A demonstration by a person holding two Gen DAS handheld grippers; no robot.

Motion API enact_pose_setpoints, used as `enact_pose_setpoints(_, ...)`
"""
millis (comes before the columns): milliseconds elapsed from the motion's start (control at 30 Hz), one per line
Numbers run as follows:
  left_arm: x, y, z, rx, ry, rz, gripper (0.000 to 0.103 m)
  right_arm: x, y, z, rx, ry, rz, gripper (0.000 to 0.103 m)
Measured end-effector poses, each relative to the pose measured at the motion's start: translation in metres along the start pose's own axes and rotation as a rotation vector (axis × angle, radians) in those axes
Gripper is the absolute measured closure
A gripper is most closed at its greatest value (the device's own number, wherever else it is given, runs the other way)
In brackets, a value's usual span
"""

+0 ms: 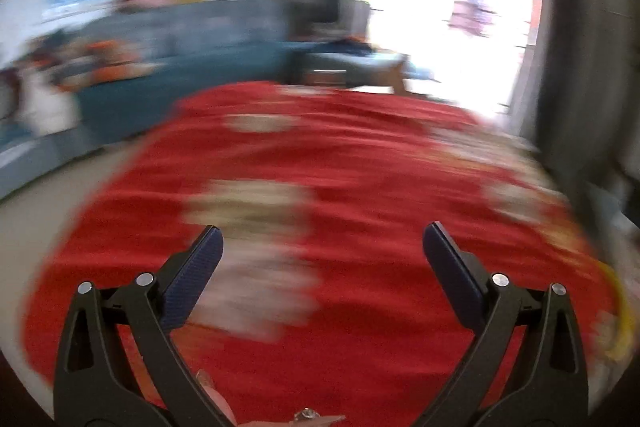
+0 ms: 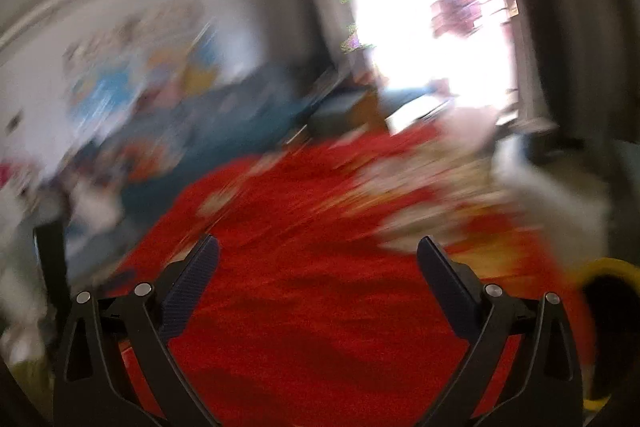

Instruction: Collect trash

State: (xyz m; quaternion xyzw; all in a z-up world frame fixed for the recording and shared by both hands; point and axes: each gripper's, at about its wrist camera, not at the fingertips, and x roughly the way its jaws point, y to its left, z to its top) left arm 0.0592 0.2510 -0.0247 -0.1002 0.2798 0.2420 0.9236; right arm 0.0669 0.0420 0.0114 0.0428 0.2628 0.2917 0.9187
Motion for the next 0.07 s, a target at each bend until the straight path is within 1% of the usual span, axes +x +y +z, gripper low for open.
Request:
enact_pose_setpoints(33,0.014,0.039,0.005,-0.044,0.029,0.090,0.011,0.031,0.035,-0.001,-0.038,0.072,0.063,0.007)
enact_pose_setpoints(67,0.024,0.066,0.006,-0.079,0.057,0.143,0.011,0.060,0.066,-0.004,-0.072,0.141,0.117,0.007)
